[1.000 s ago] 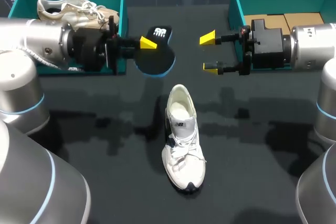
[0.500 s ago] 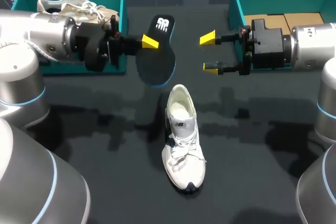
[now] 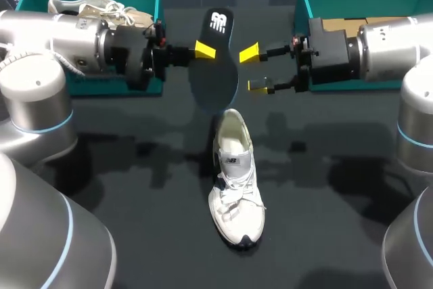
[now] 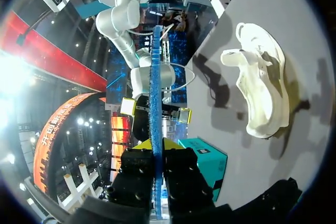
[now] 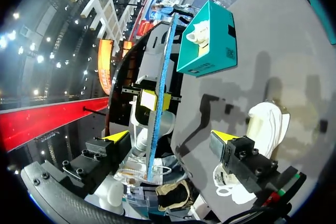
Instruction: Take the shoe out of the shoebox, open the shoe tongue, remove and reinsert the insole, then place the shoe into the shoebox
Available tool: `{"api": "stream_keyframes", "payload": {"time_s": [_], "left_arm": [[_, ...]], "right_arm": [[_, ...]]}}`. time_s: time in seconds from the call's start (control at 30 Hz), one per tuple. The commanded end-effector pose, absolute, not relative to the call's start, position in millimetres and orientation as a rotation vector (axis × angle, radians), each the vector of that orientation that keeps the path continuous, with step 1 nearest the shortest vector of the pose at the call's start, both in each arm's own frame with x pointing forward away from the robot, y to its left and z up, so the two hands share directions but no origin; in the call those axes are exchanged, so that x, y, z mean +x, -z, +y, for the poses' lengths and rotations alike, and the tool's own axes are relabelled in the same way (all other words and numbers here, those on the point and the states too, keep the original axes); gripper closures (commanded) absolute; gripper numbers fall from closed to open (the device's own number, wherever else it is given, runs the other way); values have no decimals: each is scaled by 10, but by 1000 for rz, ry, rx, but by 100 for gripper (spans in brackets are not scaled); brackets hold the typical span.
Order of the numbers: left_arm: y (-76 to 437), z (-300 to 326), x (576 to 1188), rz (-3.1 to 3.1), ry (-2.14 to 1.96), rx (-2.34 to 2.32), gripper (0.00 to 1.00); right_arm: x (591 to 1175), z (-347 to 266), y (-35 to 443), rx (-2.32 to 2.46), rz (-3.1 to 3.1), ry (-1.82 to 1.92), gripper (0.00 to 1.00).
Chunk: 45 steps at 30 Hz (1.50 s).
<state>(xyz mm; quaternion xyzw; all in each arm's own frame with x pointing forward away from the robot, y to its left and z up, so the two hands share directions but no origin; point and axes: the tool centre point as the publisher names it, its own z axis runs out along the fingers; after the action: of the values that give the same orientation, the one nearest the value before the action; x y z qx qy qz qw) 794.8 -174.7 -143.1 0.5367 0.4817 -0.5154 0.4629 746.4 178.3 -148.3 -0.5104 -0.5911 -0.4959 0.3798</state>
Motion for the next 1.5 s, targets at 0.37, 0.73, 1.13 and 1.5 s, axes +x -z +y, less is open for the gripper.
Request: {"api": "stream_keyframes", "payload": {"time_s": [0.37, 0.73, 1.13, 1.5], "left_arm": [[1520, -1850, 8000, 1144, 1253, 1332, 100], [1527, -1870, 7994, 1129, 1232, 1329, 100], [1526, -1881, 7986, 1114, 1221, 1335, 100], [1564, -1881, 8014, 1121, 1197, 1335, 100]], "right_arm": [[7576, 2079, 1564, -1211, -1559, 1237, 45], [7606, 2164, 1585, -1181, -1550, 1219, 57], [7596, 2187, 1603, -1226, -1501, 1170, 68], [7542, 2163, 1581, -1250, -1476, 1158, 70]]}}
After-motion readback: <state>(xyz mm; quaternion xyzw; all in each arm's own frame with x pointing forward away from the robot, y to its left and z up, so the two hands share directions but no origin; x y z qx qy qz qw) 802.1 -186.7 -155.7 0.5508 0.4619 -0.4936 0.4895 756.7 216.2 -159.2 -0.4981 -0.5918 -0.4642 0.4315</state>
